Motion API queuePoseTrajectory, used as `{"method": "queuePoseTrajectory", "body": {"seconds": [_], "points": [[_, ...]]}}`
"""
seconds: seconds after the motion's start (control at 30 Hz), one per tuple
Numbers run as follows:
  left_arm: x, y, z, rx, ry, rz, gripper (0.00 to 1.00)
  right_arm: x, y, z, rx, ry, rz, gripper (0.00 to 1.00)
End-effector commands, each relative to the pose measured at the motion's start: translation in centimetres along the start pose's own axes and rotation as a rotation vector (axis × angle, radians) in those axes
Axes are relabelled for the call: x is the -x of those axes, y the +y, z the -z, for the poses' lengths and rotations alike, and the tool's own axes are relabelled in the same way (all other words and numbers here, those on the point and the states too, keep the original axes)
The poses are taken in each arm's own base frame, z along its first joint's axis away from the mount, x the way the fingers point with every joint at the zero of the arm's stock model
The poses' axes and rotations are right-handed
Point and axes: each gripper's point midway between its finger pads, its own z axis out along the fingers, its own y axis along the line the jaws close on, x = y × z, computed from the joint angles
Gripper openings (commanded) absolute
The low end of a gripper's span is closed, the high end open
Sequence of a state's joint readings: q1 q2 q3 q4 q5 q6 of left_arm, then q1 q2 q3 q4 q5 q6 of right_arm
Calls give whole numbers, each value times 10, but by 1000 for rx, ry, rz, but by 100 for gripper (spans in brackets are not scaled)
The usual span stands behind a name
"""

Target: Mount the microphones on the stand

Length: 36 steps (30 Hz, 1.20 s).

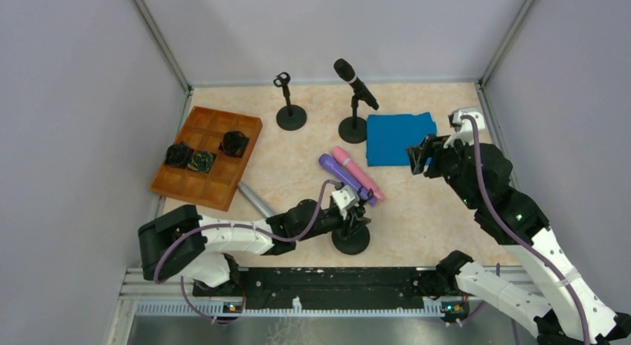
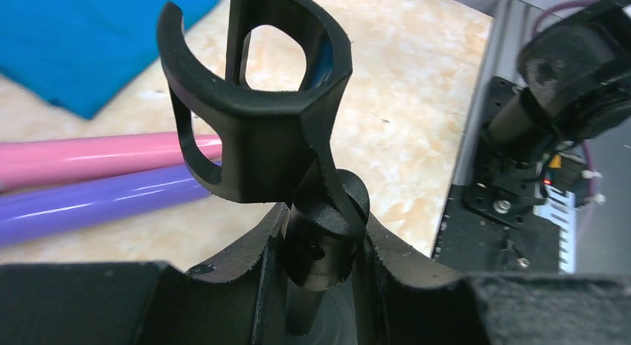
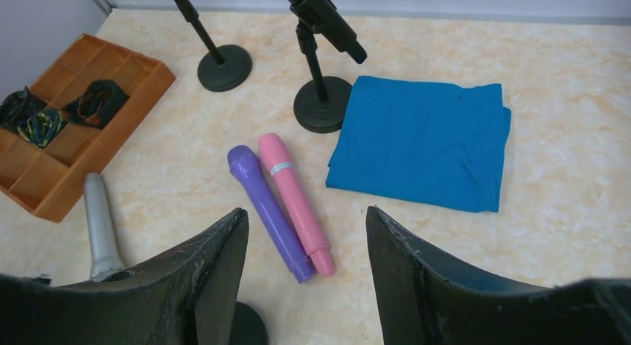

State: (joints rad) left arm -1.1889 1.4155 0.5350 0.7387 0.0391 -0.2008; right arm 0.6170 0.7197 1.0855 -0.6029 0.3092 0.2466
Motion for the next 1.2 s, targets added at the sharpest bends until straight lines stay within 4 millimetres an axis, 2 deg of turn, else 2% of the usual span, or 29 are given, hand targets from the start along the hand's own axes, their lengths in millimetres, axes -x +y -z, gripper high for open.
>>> {"method": "queuePoseTrajectory", "body": {"seconds": [0.0, 0.2, 0.43, 0.67, 0.97, 1.17], "points": [[60, 33, 22, 163, -199, -47, 0, 6, 9, -5, 43, -28, -22, 59], [64, 79, 46, 207, -238, -69, 0, -6, 9, -9, 47, 4, -11, 59], [68, 105, 57, 167, -241, -150, 0, -18, 12, -12, 62, 39, -2, 59], [79, 130, 57, 187, -257, -210, 0, -31, 16, -18, 84, 77, -1, 59], [74, 171, 53, 276, -239, -152, 0, -43, 19, -21, 96, 117, 5, 59], [71, 179, 48, 271, -223, -184, 0, -50, 18, -24, 94, 140, 14, 59]]}}
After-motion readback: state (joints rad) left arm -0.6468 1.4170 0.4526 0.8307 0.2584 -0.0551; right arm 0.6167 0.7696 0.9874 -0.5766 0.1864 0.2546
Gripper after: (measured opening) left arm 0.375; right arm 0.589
